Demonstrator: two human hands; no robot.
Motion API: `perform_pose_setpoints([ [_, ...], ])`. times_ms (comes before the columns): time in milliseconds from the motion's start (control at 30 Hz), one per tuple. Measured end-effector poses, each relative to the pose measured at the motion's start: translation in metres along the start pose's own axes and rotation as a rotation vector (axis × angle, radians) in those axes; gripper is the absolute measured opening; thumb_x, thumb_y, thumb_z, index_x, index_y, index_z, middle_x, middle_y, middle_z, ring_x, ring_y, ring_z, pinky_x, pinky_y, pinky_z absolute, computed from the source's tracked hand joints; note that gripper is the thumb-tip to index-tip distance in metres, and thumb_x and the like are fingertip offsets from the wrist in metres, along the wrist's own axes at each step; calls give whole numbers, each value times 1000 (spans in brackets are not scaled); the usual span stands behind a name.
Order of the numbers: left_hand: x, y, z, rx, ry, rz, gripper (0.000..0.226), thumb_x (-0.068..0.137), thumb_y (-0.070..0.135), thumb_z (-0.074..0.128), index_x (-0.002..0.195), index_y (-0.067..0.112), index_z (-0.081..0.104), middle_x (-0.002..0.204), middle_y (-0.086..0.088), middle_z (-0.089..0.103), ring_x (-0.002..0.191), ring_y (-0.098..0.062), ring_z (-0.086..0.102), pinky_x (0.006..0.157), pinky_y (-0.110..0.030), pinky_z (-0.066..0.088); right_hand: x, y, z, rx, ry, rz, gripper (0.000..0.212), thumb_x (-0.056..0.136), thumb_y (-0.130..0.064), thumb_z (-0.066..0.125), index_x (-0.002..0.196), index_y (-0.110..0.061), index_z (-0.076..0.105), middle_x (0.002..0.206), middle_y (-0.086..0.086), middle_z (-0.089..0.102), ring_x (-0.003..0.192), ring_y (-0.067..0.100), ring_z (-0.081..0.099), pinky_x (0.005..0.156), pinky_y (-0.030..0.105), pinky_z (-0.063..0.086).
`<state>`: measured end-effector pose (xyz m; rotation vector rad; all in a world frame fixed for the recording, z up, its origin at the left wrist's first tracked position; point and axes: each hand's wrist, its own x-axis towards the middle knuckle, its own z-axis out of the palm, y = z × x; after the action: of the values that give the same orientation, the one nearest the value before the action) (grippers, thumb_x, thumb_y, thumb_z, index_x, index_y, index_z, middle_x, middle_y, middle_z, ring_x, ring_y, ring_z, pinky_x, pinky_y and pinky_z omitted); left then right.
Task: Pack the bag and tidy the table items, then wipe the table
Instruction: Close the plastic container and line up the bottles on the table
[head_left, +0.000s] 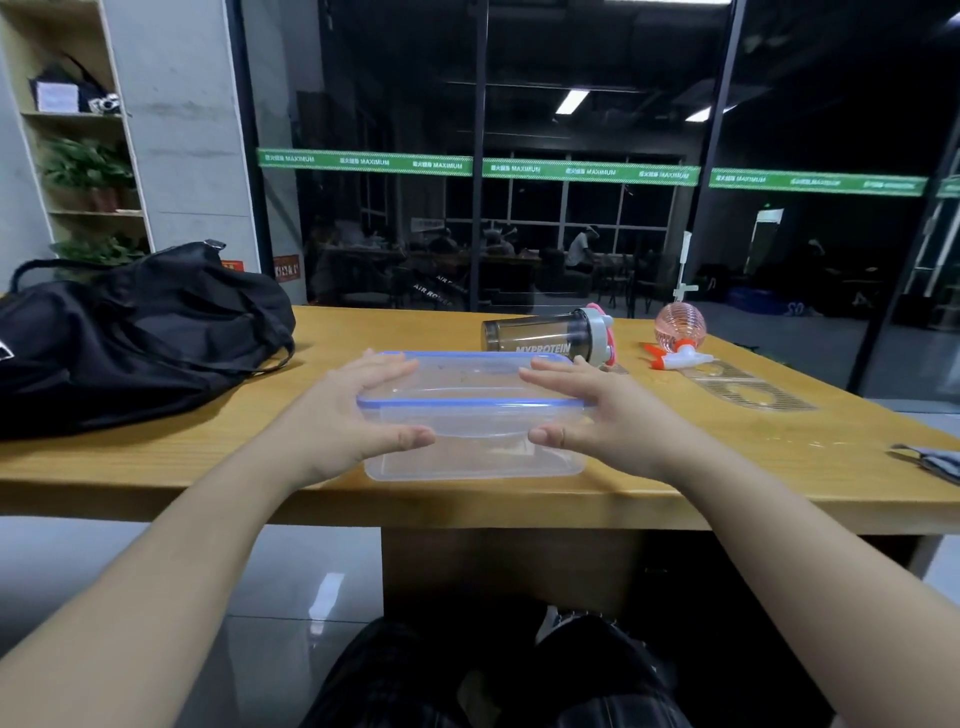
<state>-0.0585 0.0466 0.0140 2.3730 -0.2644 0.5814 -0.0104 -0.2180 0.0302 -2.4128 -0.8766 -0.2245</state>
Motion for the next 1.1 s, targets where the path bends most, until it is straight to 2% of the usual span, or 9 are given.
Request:
perform_pose_setpoints([
  [67, 0, 1, 1, -29, 37, 1, 86, 49, 61, 69, 128, 36, 51, 129, 26, 38, 136, 6, 16, 111, -30, 16, -2, -1, 4, -11, 42, -4, 61, 79, -49, 64, 136, -45, 40, 146, -23, 34, 146, 12, 4, 116, 42, 13],
  [200, 1, 2, 3, -31, 53, 19, 83, 50, 58, 70, 127, 33, 53, 127, 27, 39, 135, 5, 20, 113, -32, 18, -4, 0, 8, 7, 117, -18, 56, 82, -42, 66, 134, -39, 46, 142, -22, 41, 145, 12, 7, 116, 38, 14],
  [433, 1, 3, 3, 15, 71, 39, 79, 54, 58, 70, 127, 34, 52, 126, 27, 39, 133, 6, 23, 109, -26, 18, -6, -1, 16, 18, 229, -39, 50, 83, -35, 67, 131, -33, 52, 139, -20, 46, 145, 12, 12, 114, 32, 15],
  [567, 0, 2, 3, 13, 65, 50, 80, 56, 62, 65, 129, 32, 51, 133, 23, 41, 131, 8, 23, 107, -22, 18, -6, 0, 11, -54, 165, -62, 54, 84, -42, 63, 135, -35, 46, 139, -25, 40, 144, 7, 9, 112, 27, 15],
  [700, -1, 1, 5, -2, 73, 59, 79, 57, 62, 63, 130, 32, 51, 139, 18, 43, 133, 6, 23, 107, -22, 17, -9, 6, -1, 80, 32, -37, 46, 92, -37, 55, 136, -41, 43, 131, -35, 33, 143, -2, 5, 115, 31, 17],
  [767, -1, 1, 5, 2, 80, 56, 78, 57, 62, 63, 129, 33, 52, 139, 18, 43, 130, 8, 24, 105, -21, 18, -11, 8, 0, 73, 41, -58, 46, 92, -35, 55, 136, -39, 43, 131, -34, 34, 143, -1, 6, 116, 32, 19],
  [833, 0, 2, 6, 23, 83, 49, 77, 58, 61, 63, 129, 33, 51, 139, 17, 43, 128, 8, 25, 104, -23, 19, -12, 8, 5, 30, 94, -90, 45, 93, -32, 55, 137, -34, 44, 132, -31, 37, 144, 5, 8, 116, 31, 18],
  [967, -1, 5, 5, 59, 83, 45, 75, 60, 61, 63, 129, 33, 51, 137, 17, 44, 123, 9, 26, 102, -22, 20, -12, 9, 13, -73, 193, -143, 43, 95, -25, 53, 138, -26, 45, 142, -12, 44, 144, 12, 14, 114, 27, 14],
  [1100, -1, 5, 3, 29, 62, 34, 86, 52, 79, 61, 127, 36, 53, 128, 27, 40, 121, 10, 29, 101, -20, 21, -12, 8, 24, -138, 304, -191, 38, 95, -19, 54, 133, -16, 52, 136, -1, 53, 138, 22, 31, 113, 31, 23],
])
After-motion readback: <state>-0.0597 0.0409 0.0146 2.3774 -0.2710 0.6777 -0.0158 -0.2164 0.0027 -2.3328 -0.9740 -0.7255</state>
